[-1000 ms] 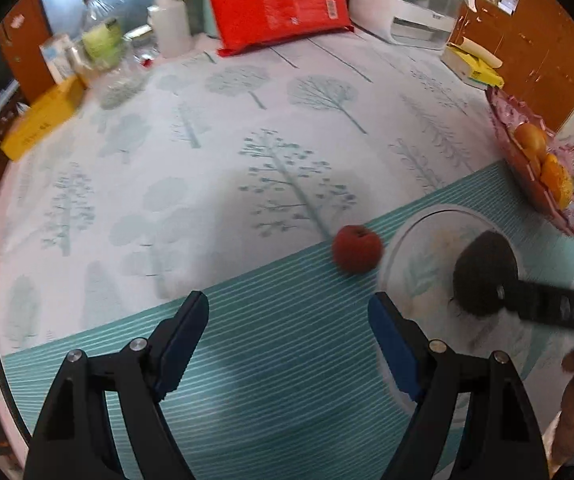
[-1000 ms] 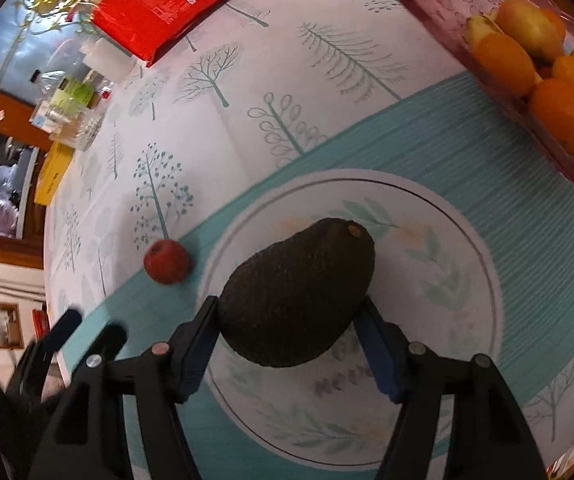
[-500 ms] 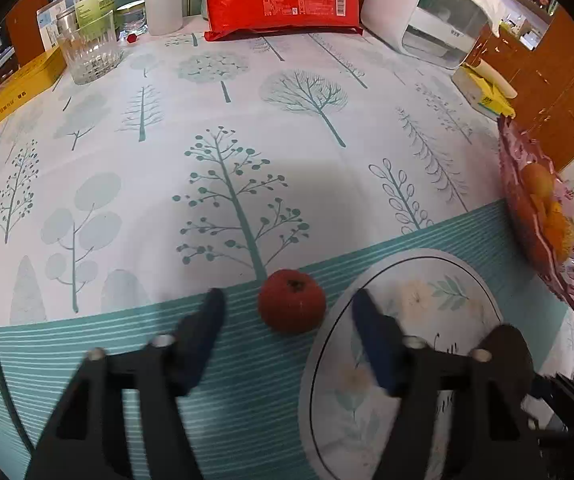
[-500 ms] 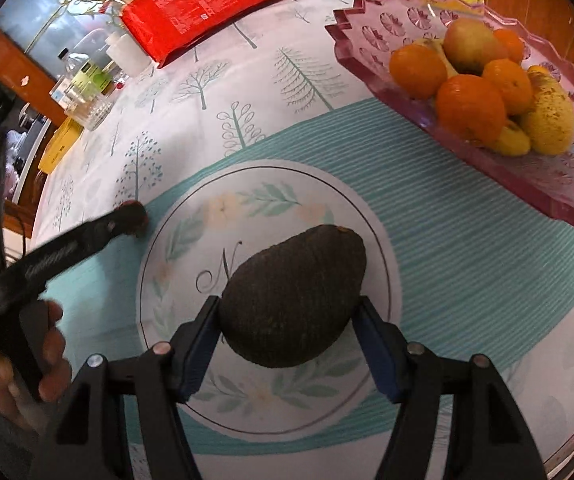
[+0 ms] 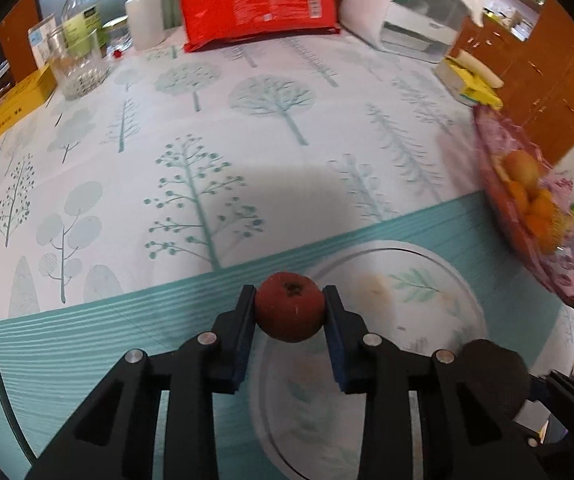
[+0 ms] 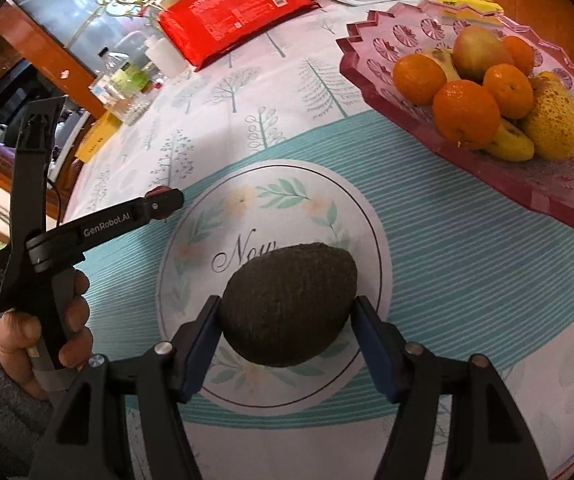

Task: Organize fruits
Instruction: 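Carry the red apple with the left tool while the right tool carries the avocado into the bowl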

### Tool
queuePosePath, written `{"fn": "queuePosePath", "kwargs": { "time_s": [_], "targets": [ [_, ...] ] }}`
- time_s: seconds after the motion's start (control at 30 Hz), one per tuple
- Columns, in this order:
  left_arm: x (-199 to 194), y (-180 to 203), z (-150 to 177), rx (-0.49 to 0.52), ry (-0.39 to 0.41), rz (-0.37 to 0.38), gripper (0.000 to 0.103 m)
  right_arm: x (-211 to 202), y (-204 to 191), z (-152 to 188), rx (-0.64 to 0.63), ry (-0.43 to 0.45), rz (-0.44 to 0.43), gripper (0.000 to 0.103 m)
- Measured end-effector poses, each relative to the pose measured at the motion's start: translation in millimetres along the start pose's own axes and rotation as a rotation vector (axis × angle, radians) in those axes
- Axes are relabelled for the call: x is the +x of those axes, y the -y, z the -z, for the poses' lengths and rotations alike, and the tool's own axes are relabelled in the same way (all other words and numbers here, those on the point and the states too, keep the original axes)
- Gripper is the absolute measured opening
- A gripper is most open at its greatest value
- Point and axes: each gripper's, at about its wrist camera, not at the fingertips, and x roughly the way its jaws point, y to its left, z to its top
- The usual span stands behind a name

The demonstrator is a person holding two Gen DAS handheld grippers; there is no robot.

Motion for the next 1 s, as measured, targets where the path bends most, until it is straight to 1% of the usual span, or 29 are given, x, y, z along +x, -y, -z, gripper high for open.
{"fn": "queuePosePath", "kwargs": {
  "time_s": [0.1, 0.2, 0.37, 0.5, 0.7, 0.83, 0.93, 1.0],
  "targets": [
    [-12.4, 17.5, 2.1, 0.025, 0.011, 0.021, 0.031, -7.7, 4.8, -0.5, 0.006, 0.010, -0.052, 0.065],
    [-24.6, 34.9, 2.1, 0.050, 0.031, 0.042, 0.031, -16.9, 9.5, -1.8, -0.002, 0.029, -0.074, 0.065],
    [-34.2, 54.7, -1.8, 0.058, 0.035, 0.063, 0.031, -30.9, 22.6, -2.1, 0.007, 0.058, -0.142, 0.065],
    [-42.0, 72.7, -4.9, 0.073, 0.046, 0.073, 0.031, -45.1, 36.3, -2.4, 0.025, 0.086, -0.172, 0.065],
    [-60.4, 104.5, -16.9, 0.101, 0.081, 0.113, 0.031, -77.4, 46.8, -4.9, 0.025, 0.151, -0.205, 0.065],
    [-74.8, 135.9, -32.0, 0.149, 0.120, 0.134, 0.031, -108.4, 57.5, -10.9, 0.021, 0.220, -0.203, 0.065],
    [-77.7, 160.7, -45.3, 0.191, 0.140, 0.130, 0.031, -132.2, 68.7, -24.1, 0.000, 0.289, -0.143, 0.065],
    [-73.5, 180.1, -56.0, 0.216, 0.149, 0.131, 0.031, -144.4, 80.7, -33.7, -0.016, 0.335, -0.084, 0.065]
  ]
}}
